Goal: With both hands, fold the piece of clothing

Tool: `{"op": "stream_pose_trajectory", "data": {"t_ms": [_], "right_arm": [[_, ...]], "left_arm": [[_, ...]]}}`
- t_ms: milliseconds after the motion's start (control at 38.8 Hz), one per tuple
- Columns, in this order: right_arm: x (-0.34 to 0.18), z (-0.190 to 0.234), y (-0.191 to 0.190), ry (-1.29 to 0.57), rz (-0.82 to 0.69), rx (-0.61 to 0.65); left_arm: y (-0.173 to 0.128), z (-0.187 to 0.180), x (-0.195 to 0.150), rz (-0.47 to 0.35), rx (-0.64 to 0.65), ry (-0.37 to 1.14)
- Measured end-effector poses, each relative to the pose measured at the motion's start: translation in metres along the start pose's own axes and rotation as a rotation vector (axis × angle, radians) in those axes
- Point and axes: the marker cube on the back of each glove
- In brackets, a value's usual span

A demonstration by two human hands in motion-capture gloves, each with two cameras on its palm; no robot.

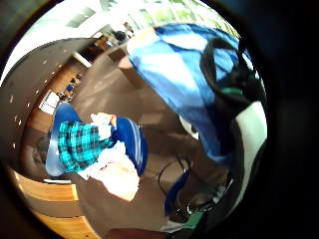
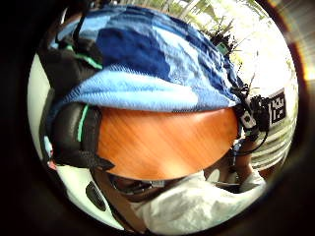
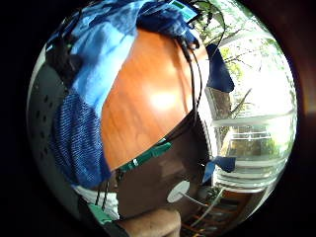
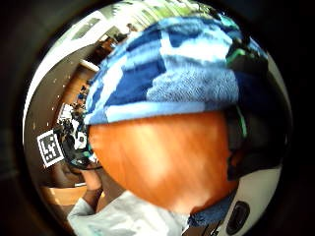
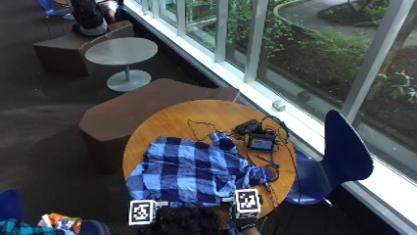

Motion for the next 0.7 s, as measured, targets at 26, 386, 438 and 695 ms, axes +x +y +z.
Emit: {"op": "stream_pose_trajectory", "data": {"t_ms": [26, 386, 438, 695], "right_arm": [[0.001, -0.001, -0.003, -0.008, -0.002, 0.047], [0.027, -0.105, 0.004, -0.246, -0.321, -0.188], [0.031, -0.123, 0.0, -0.255, -0.375, -0.273], [0.028, -0.135, -0.123, -0.372, -0.389, -0.468]], "left_arm": [[-0.001, -0.001, -0.006, -0.002, 0.019, -0.039], [-0.016, -0.094, -0.012, 0.242, 0.003, 0.284], [-0.02, -0.109, -0.014, 0.299, -0.061, 0.275], [-0.102, -0.107, -0.019, 0.357, -0.261, 0.126]]}}
